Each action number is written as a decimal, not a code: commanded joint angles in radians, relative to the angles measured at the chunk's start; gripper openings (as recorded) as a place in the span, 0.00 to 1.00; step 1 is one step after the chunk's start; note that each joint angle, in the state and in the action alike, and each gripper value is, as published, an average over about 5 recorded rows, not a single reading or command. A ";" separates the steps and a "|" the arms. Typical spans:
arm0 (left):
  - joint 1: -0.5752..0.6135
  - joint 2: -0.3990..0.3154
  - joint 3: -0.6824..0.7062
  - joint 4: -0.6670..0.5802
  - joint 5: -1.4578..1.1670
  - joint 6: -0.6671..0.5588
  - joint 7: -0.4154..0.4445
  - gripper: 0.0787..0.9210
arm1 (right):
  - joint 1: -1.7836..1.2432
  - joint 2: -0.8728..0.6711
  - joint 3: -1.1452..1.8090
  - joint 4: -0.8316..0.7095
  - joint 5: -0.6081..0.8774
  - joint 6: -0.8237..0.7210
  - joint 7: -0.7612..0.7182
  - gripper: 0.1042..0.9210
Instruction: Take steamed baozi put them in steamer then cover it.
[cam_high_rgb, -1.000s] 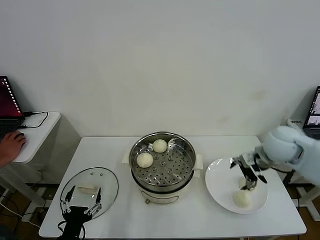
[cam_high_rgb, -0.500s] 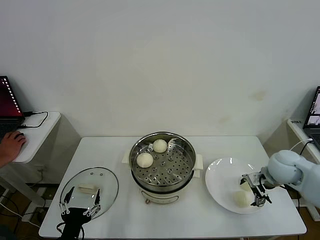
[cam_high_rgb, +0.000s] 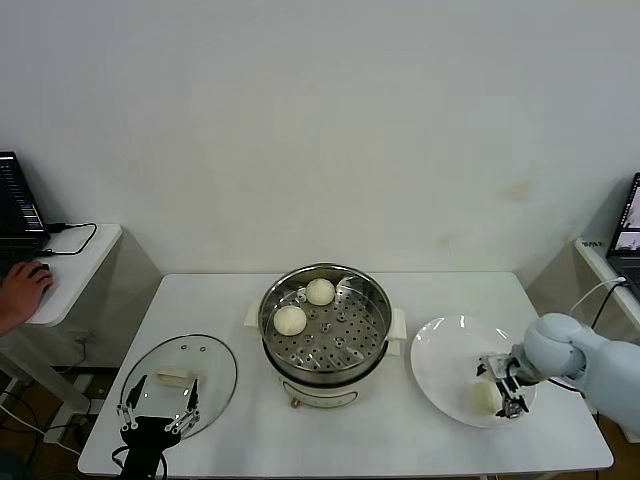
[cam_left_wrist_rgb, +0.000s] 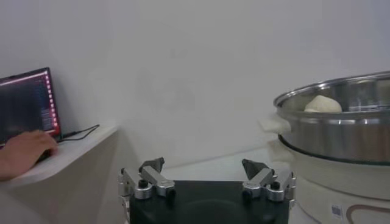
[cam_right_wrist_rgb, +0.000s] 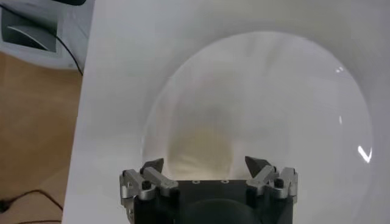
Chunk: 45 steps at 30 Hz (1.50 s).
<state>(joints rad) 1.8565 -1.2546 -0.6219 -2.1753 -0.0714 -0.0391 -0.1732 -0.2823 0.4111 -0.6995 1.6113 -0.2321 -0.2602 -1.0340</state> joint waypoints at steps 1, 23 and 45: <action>0.000 0.000 0.001 0.000 0.000 -0.001 0.000 0.88 | -0.034 0.027 0.023 -0.036 -0.014 -0.002 0.010 0.79; -0.010 0.010 0.003 -0.004 -0.006 -0.001 0.000 0.88 | 0.418 0.015 -0.084 -0.026 0.197 -0.027 -0.041 0.57; -0.021 0.015 -0.021 0.006 -0.030 -0.001 0.000 0.88 | 0.875 0.571 -0.435 -0.136 0.469 0.004 0.016 0.58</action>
<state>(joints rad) 1.8329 -1.2411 -0.6322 -2.1721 -0.0931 -0.0404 -0.1726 0.4648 0.7343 -1.0175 1.5003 0.1349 -0.2855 -1.0421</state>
